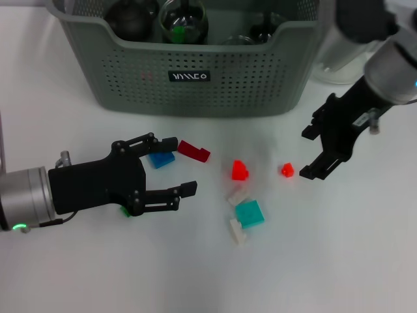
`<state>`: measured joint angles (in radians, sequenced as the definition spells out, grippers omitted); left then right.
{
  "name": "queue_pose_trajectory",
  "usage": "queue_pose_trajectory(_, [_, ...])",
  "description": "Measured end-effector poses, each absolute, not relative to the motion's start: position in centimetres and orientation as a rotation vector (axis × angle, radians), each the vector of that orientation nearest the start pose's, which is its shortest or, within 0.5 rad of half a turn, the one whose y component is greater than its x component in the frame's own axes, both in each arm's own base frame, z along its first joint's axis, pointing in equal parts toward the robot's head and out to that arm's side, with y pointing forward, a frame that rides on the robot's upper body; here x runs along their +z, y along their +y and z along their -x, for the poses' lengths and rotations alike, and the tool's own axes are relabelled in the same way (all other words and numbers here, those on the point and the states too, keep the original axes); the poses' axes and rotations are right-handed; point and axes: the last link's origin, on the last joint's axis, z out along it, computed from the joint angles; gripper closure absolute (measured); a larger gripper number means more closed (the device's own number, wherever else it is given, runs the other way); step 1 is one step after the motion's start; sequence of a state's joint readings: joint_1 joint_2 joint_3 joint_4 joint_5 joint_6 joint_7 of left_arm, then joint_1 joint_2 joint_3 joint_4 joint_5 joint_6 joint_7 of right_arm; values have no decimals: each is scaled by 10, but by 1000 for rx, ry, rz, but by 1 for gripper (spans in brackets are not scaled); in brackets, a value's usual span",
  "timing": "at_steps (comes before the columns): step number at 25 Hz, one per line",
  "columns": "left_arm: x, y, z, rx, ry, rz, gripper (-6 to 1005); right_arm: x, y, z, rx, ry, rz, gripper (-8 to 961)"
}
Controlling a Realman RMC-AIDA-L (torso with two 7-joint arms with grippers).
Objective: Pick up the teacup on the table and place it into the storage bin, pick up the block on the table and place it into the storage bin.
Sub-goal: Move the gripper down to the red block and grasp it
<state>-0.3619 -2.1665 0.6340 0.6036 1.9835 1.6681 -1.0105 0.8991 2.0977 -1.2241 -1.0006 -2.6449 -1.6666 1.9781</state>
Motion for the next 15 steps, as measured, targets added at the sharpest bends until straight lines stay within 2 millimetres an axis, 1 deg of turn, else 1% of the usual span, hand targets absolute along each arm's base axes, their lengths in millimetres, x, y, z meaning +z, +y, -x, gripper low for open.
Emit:
queue_pose_trajectory(4, [-35, 260, 284, -858, -415, 2696, 137, -41, 379, -156, -787, 210, 2983, 120])
queue_pose_trajectory(5, [-35, 260, 284, -858, -415, 2696, 137, -41, 379, -156, -787, 210, 2983, 120])
queue_pose_trajectory(15, [-37, 260, 285, -850, -430, 2689, 137, -68, 380, -165, -832, 175, 2986, 139])
